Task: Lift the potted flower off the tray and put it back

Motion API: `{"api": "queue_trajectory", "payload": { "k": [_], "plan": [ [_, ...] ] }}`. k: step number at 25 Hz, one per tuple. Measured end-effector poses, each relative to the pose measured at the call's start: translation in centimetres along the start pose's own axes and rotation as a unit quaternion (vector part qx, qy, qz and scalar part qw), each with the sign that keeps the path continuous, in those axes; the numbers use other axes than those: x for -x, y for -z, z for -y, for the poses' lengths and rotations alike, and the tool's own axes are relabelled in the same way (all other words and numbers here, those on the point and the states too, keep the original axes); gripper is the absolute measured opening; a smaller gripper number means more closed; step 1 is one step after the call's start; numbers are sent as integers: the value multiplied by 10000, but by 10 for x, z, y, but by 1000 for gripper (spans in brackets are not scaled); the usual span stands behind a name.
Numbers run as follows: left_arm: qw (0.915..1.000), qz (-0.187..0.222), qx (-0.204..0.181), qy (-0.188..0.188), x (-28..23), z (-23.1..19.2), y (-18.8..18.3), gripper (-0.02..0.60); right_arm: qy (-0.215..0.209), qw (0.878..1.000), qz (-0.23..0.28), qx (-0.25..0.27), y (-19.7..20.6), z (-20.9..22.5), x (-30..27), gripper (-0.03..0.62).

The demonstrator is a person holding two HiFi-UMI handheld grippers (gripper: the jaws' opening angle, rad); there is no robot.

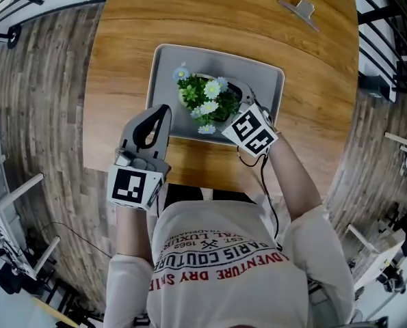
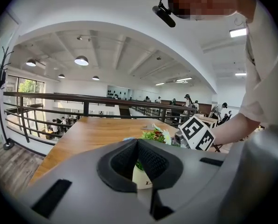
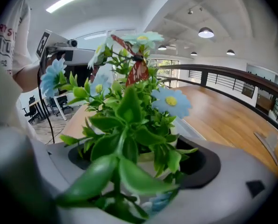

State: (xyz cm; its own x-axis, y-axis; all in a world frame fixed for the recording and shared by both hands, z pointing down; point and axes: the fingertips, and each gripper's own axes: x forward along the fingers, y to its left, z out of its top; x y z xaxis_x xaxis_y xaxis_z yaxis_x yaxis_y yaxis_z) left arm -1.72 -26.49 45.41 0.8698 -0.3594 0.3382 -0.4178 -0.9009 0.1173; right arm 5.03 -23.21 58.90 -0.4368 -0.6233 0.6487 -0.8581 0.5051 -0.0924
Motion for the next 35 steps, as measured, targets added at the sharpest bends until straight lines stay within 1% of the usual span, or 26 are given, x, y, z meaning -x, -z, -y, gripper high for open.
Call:
{"api": "queue_trajectory", "payload": {
  "k": [4, 9, 14, 19, 22, 26, 31, 35],
  "plan": [
    [10000, 28, 8, 28, -3, -2, 4, 12, 50, 9999, 125, -69, 0, 3, -7, 459],
    [10000, -53, 35, 20, -3, -6, 13, 12, 144, 9987, 485, -77, -4, 5, -6, 459],
    [9999, -87, 26, 47, 1, -11, 17, 12, 294, 9981, 529, -124, -5, 6, -8, 467],
    [9999, -80, -53, 39, 5, -14, 11, 12, 457, 9967, 654, -164, -14, 5, -1, 466],
    [9998, -35, -161, 89, 9, -18, 5, 12, 668, 9941, 831, -214, -27, 7, 6, 466],
    [9993, 54, -308, 188, 16, -24, -8, 12, 1063, 9881, 1065, -334, -48, 13, 26, 466],
    [9980, 236, -490, 330, 21, -22, -33, 12, 1621, 9766, 1341, -454, -72, 22, 68, 466],
    [9956, 400, -679, 504, 29, -10, -51, 12, 2010, 9660, 1525, -561, -86, 15, 110, 466]
  ]
}}
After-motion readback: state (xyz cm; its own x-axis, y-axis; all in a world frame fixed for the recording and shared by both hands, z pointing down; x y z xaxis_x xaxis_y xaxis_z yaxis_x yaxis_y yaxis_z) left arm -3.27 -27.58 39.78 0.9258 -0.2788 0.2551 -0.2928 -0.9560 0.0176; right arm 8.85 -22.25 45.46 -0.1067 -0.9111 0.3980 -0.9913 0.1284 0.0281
